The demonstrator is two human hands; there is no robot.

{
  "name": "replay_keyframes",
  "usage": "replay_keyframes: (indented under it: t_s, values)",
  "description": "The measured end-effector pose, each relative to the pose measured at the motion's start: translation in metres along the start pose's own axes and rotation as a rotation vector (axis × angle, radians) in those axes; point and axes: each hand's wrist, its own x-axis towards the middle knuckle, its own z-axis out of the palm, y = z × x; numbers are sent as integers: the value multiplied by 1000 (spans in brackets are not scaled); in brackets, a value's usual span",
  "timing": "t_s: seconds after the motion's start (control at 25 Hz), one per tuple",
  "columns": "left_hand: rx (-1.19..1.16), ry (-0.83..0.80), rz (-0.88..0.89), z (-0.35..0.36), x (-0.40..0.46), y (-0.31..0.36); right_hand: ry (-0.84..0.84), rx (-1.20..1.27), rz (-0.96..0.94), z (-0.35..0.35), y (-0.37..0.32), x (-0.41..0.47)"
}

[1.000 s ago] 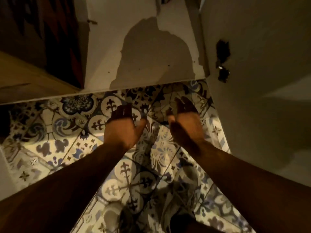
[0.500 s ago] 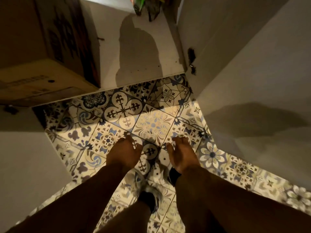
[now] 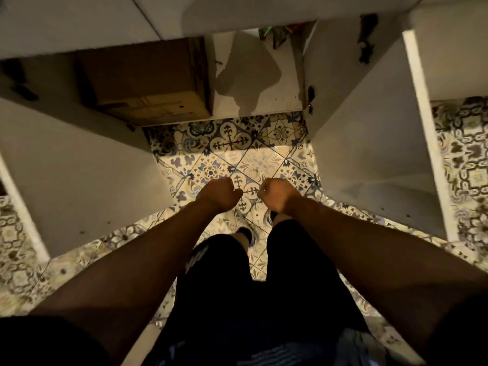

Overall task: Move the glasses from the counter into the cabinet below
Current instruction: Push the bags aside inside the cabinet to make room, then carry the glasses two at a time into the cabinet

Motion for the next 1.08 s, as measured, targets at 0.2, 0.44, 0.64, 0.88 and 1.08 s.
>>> replay_keyframes:
  t_s: [0.2,0.44,0.64,0.88,1.08]
  values:
    - [-81,8,0,-51,-74,13,2,-50,-78,-46,-34,-57]
    - [-348,168,0,-89,-111,32,63,-95,-223,-94,-50,-87]
    - [-593,357,-8,-120,-138,38,150,-82,-427,-136,-74,-105]
    - [-835,675,67,-185,-149,26,325,88,-645,-199,-154,-120]
    - [-865,883,188,-274,-146,2,513,227,-754,-235,-235,-117]
